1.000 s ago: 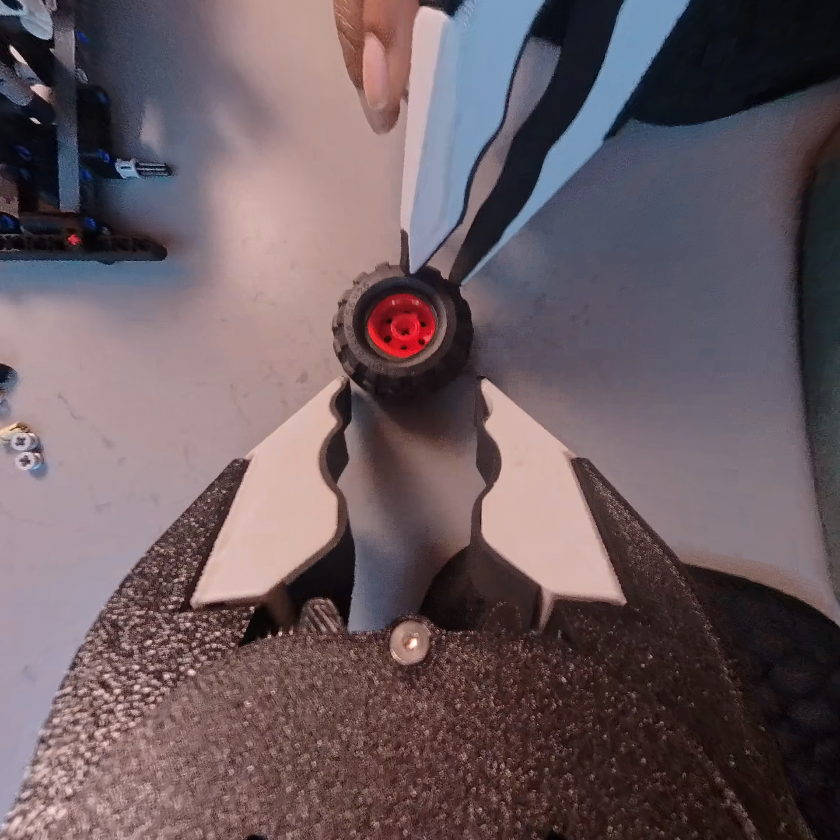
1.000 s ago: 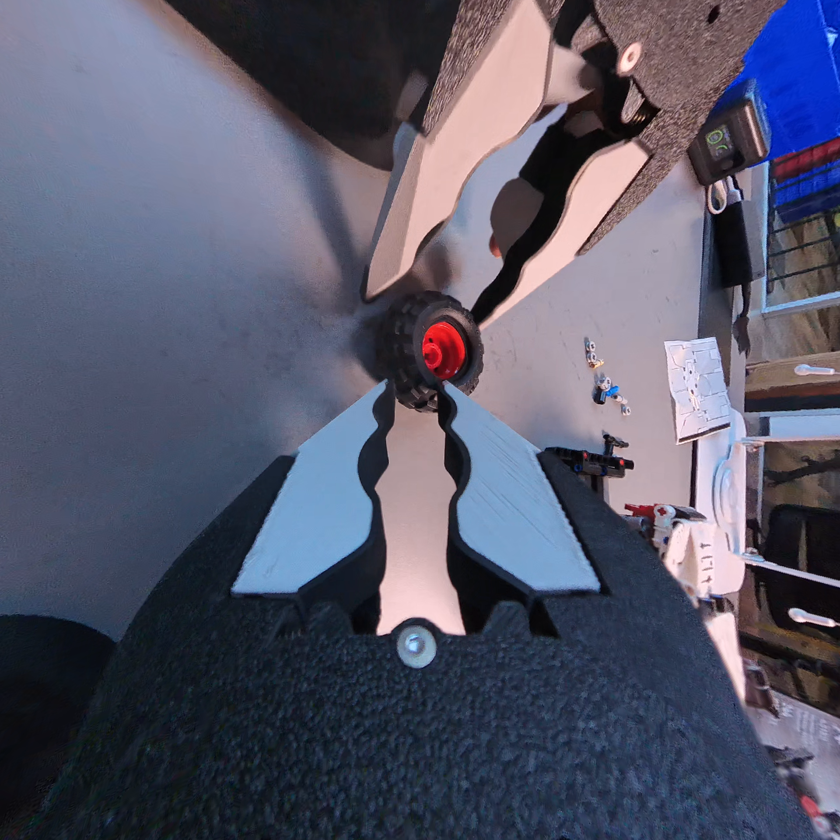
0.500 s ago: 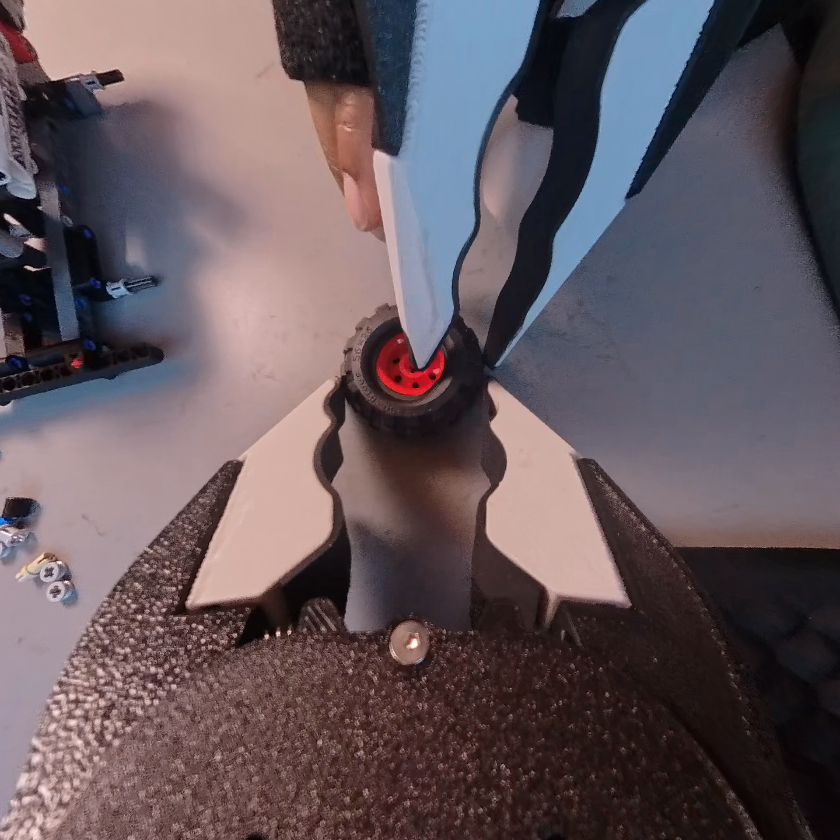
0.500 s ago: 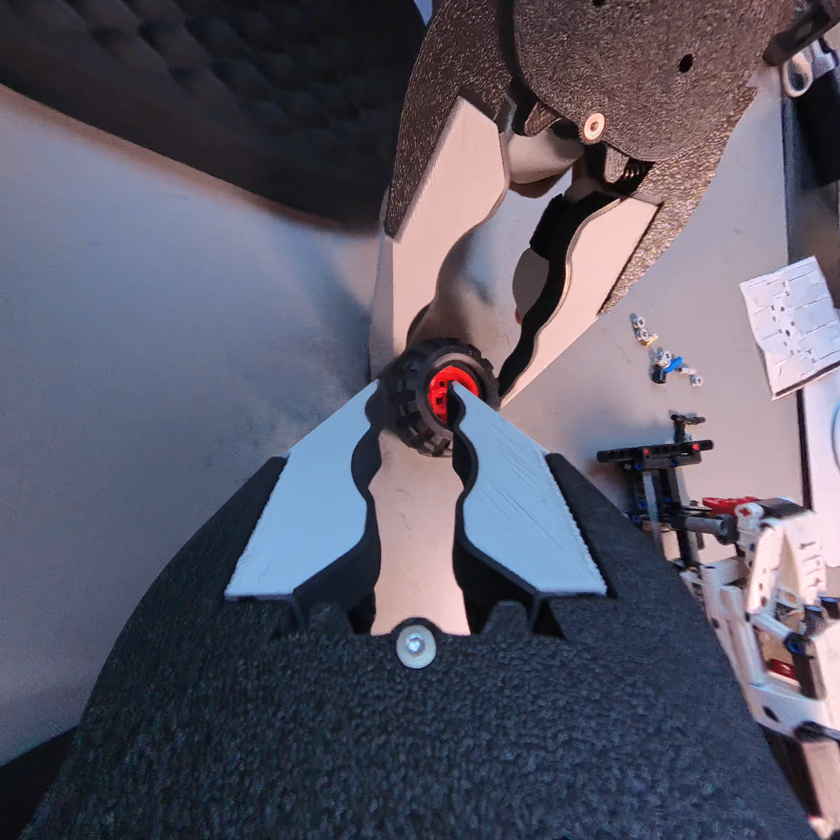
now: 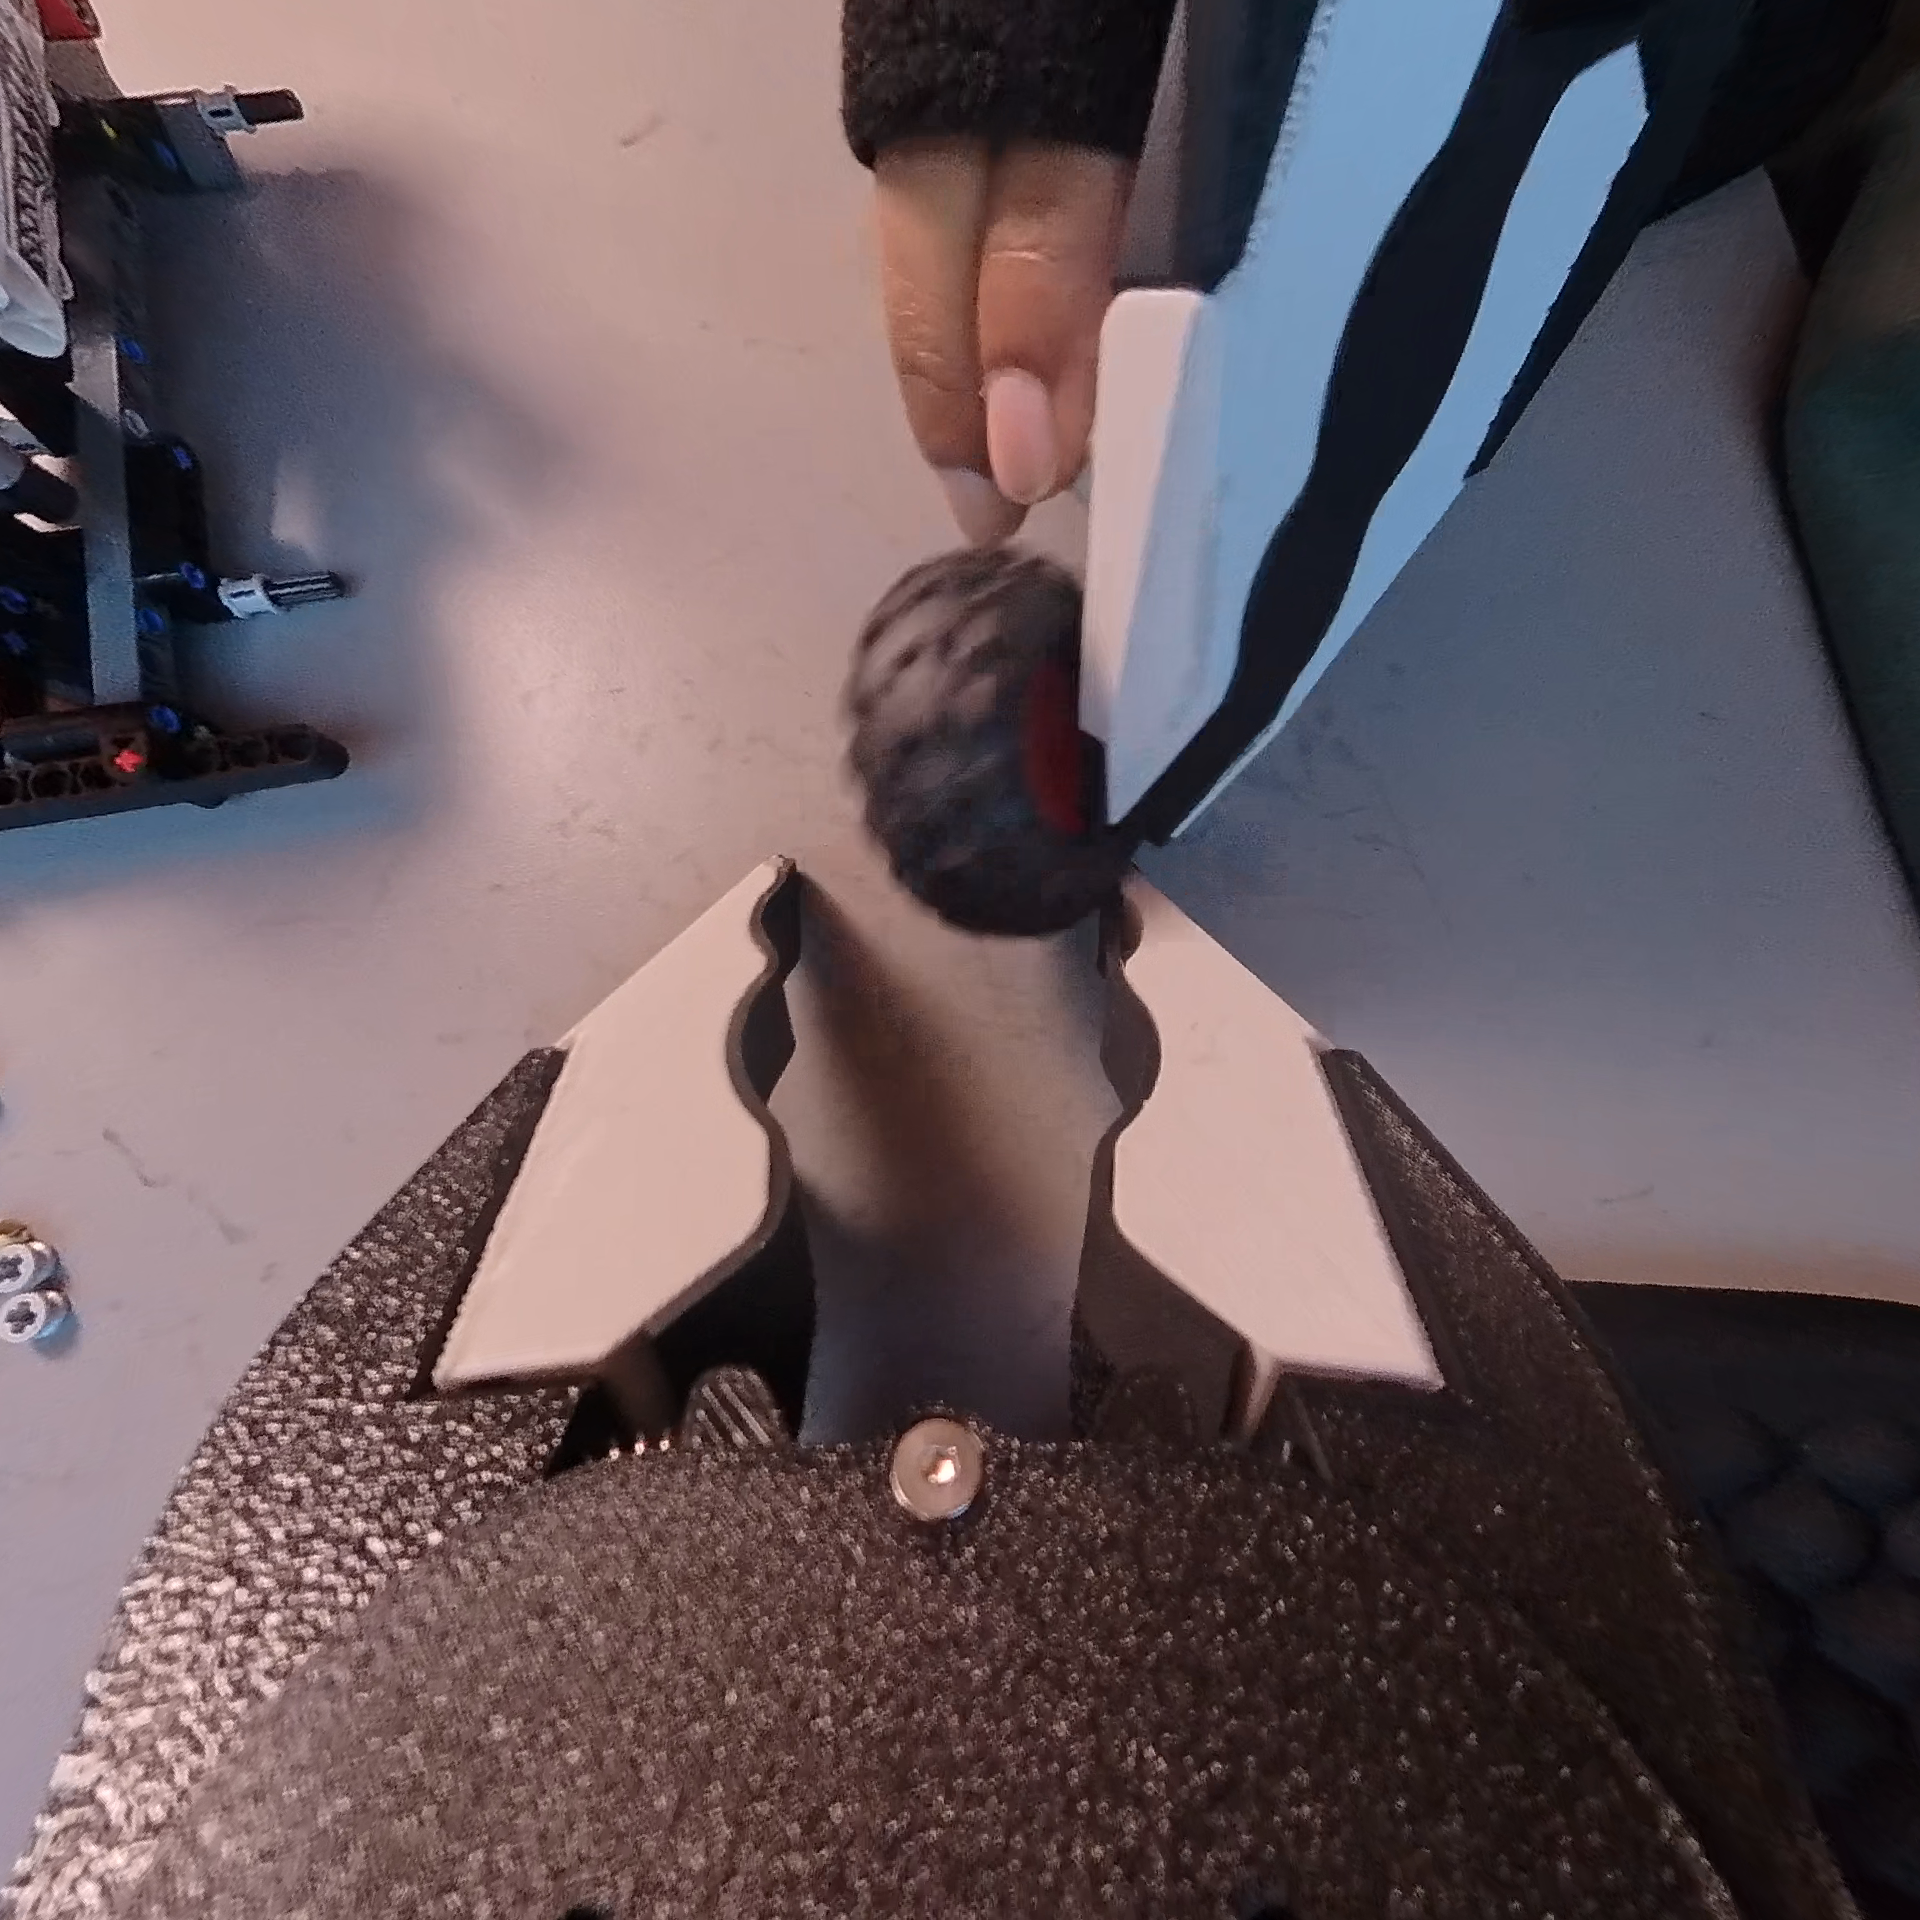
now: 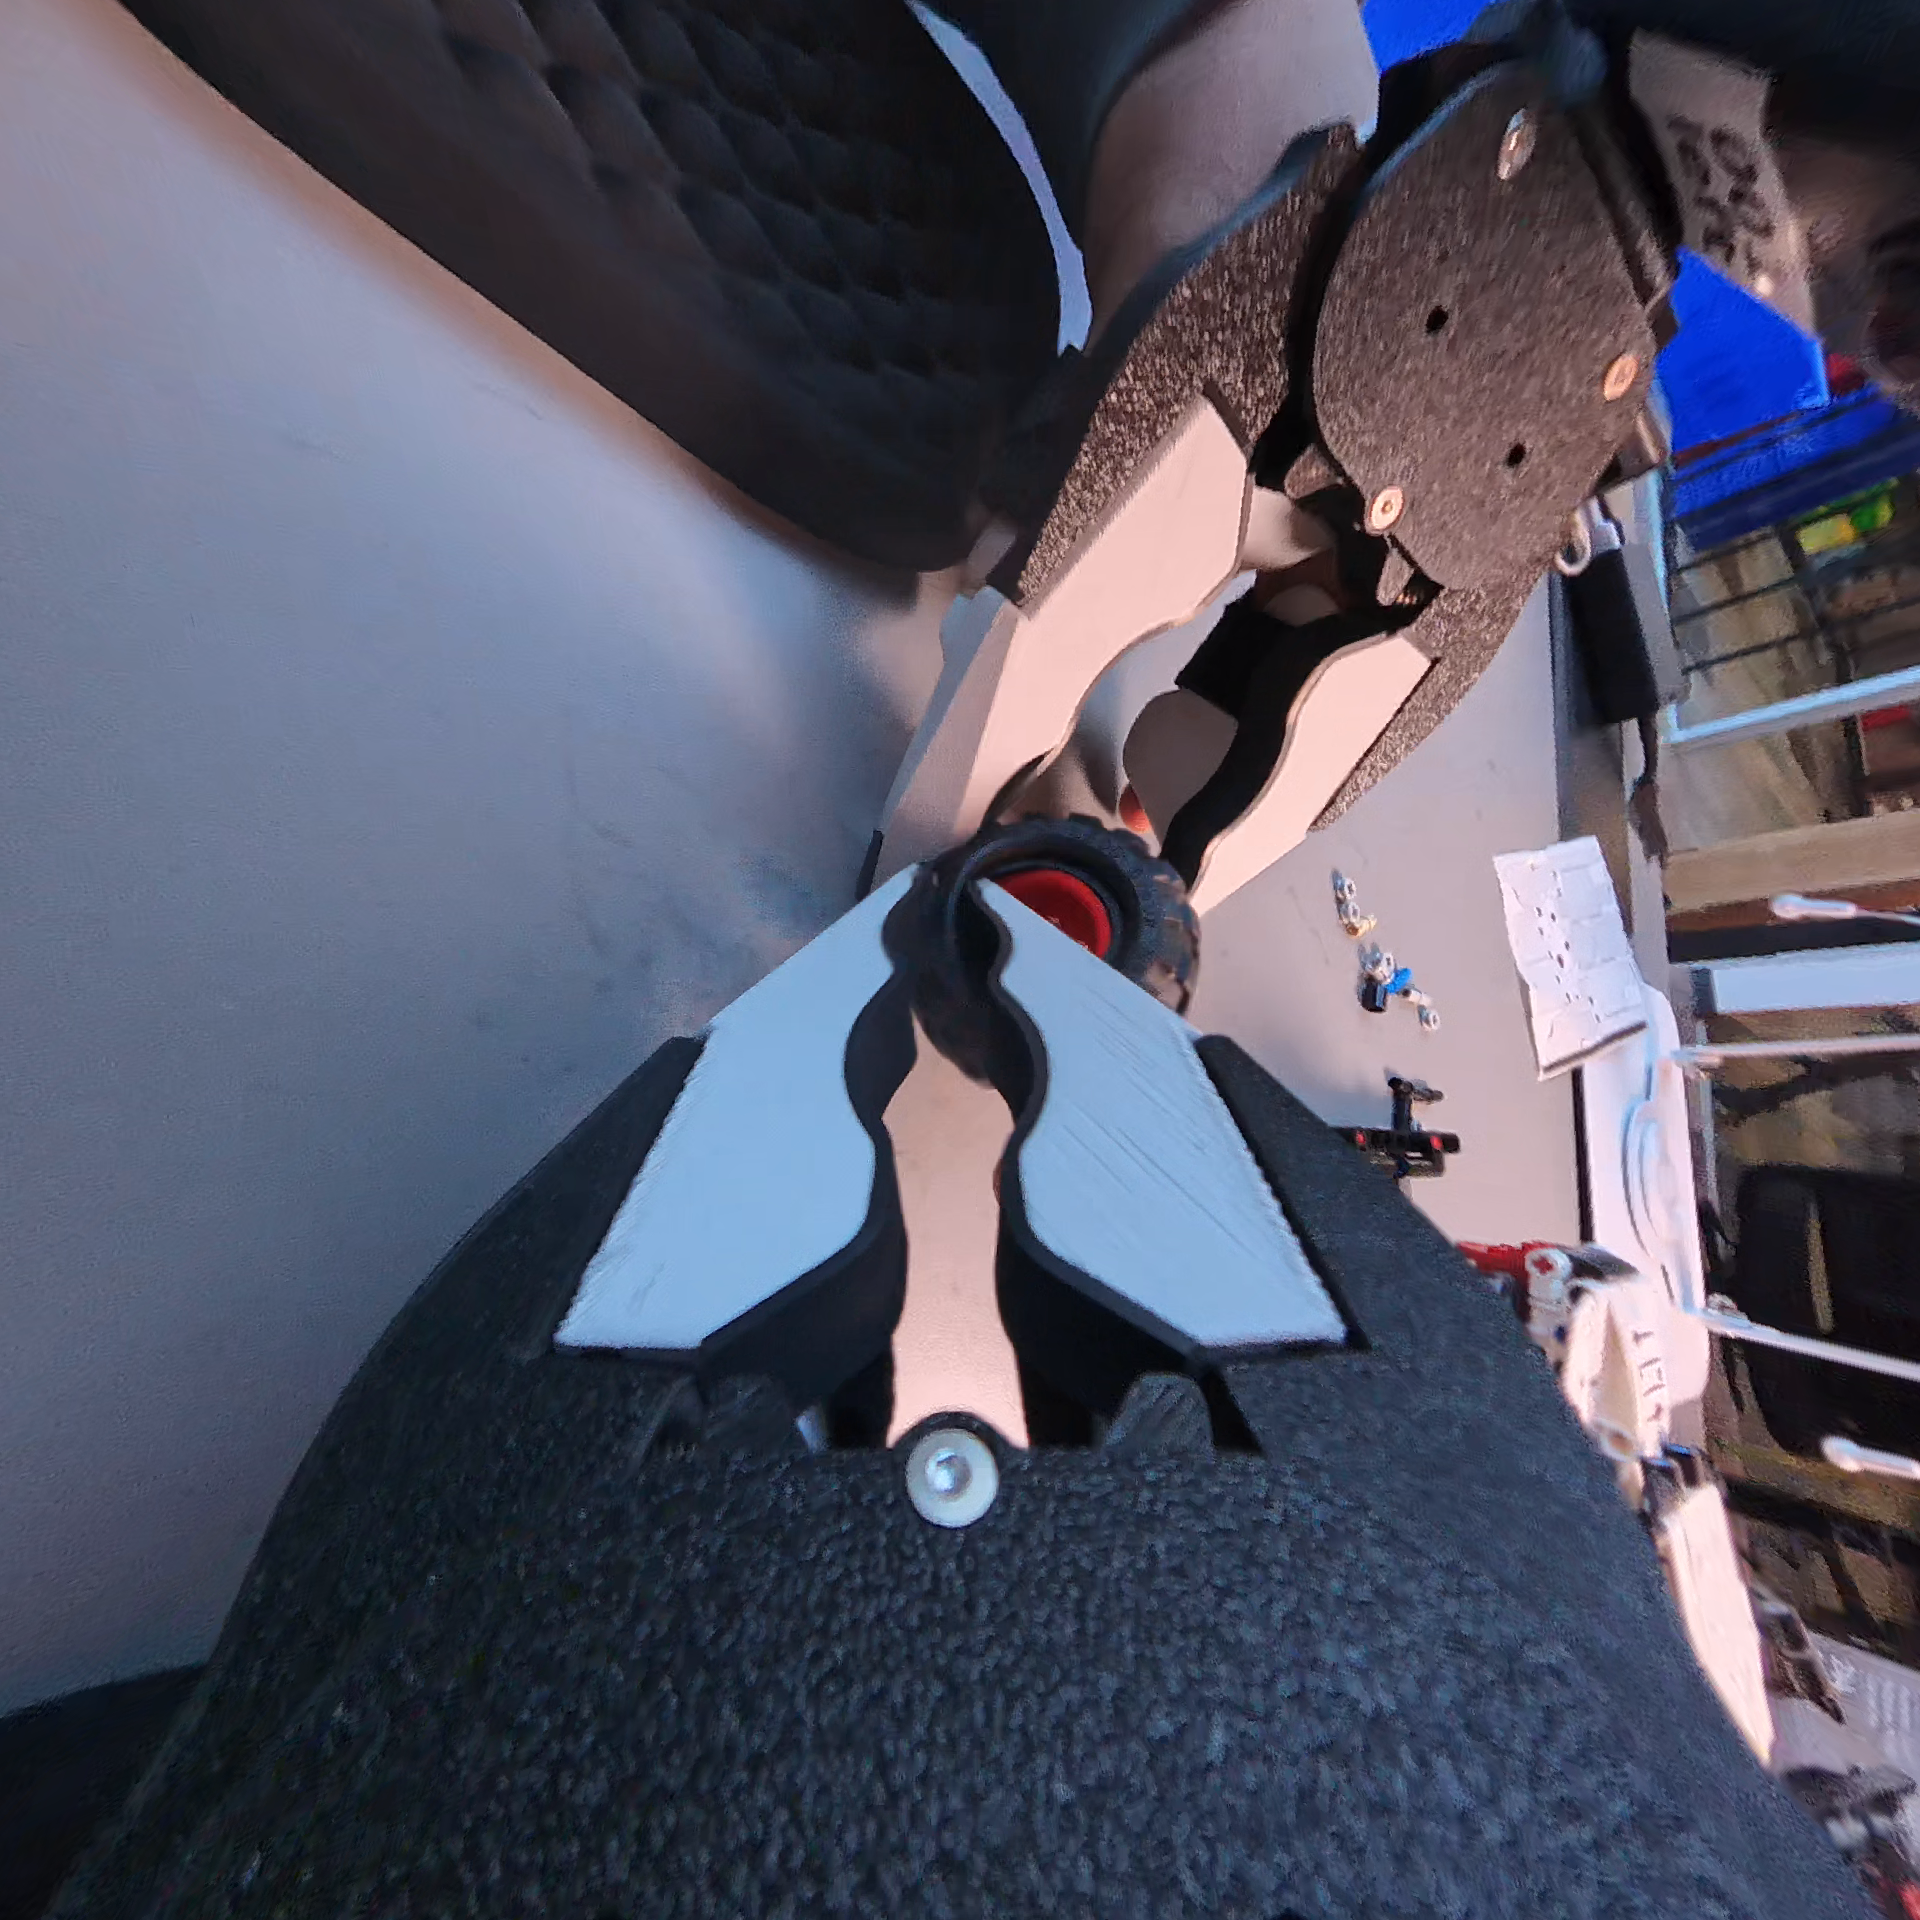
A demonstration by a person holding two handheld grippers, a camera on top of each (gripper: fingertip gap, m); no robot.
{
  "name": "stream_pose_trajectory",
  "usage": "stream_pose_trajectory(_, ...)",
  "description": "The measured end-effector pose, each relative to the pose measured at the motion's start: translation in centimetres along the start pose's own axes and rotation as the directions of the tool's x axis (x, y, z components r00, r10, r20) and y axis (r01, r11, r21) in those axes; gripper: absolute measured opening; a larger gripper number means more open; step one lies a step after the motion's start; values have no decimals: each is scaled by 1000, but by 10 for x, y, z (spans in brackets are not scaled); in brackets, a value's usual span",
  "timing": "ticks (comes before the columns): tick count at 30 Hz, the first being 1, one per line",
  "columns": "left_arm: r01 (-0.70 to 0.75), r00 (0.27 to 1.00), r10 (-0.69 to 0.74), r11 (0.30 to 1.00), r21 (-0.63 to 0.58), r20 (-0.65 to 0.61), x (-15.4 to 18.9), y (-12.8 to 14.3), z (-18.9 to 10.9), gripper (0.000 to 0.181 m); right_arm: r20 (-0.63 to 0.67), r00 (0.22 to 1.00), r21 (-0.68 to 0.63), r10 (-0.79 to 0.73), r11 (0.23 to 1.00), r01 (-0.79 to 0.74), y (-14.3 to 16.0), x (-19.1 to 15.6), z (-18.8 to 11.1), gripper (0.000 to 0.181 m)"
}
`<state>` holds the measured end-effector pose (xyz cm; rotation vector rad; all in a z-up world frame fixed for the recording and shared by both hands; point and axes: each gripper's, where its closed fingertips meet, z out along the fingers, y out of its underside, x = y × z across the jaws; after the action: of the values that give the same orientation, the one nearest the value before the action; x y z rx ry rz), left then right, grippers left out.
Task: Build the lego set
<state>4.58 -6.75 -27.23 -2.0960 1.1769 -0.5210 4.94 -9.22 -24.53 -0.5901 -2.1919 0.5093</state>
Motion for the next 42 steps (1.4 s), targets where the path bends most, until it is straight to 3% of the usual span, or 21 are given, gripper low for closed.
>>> stream_pose_trajectory(3,0,1000,0,1000,-2,-6,1,0,0,54,11,997,-29,-81,996,81,5,-7,-1,0)
stream_pose_trajectory(8,-15,999,15,1000,5,-29,8,-1,-1,34,-13,993,-4,117,993,-117,13,-1,-2,0)
stream_pose_trajectory(12,90,991,-83,994,57,-109,15,-13,-5,47,-49,997,-26,66,997,-68,20,-6,0,0)
stream_pose_trajectory(15,107,994,-105,990,90,-32,4,-23,-3,28,-42,992,-22,116,993,-116,21,-9,-1,4)
stream_pose_trajectory(18,-38,996,34,998,57,84,2,-22,-3,26,29,972,3,235,972,-235,19,-13,-13,12)
stream_pose_trajectory(20,-199,958,195,980,2,209,-3,-19,-5,26,58,952,44,301,952,-304,16,-11,-30,12)
stream_pose_trajectory(22,-380,872,380,923,-63,308,-4,-19,-6,26,5,935,97,355,930,-353,14,5,-48,15)
stream_pose_trajectory(24,-486,786,495,865,-124,369,-5,-21,-5,26,-82,930,114,359,930,-349,15,21,-58,30)
stream_pose_trajectory(27,-609,658,627,769,-193,417,-2,-28,-2,26,-126,961,6,247,969,-248,23,15,-42,54)
stream_pose_trajectory(28,-632,625,649,747,-206,434,-1,-31,-3,27,-132,969,-21,208,977,-212,24,11,-35,51)
stream_pose_trajectory(30,-637,605,664,734,-233,440,-2,-31,-2,27,-167,980,-48,108,992,-117,26,8,-27,28)
stream_pose_trajectory(33,-562,671,594,798,-219,443,-7,-22,-4,29,-199,980,-92,-4,996,-14,29,6,-22,27)
stream_pose_trajectory(35,-424,790,462,886,-185,404,-11,-12,-5,31,-212,976,-127,-50,992,24,33,3,-19,27)
stream_pose_trajectory(36,-330,869,359,933,-142,340,-7,-8,-5,28,-234,969,-131,-82,990,52,32,2,-19,27)
stream_pose_trajectory(38,-79,986,83,996,-37,144,9,-6,-9,41,-270,954,-159,-131,983,90,33,0,-18,27)
stream_pose_trajectory(40,185,983,-184,981,63,-15,12,-19,-19,45,-299,937,-176,-182,975,133,32,-1,-18,27)
stream_pose_trajectory(42,421,896,-400,903,85,-191,15,-30,-25,46,-323,913,-190,-248,962,194,31,-3,-19,27)
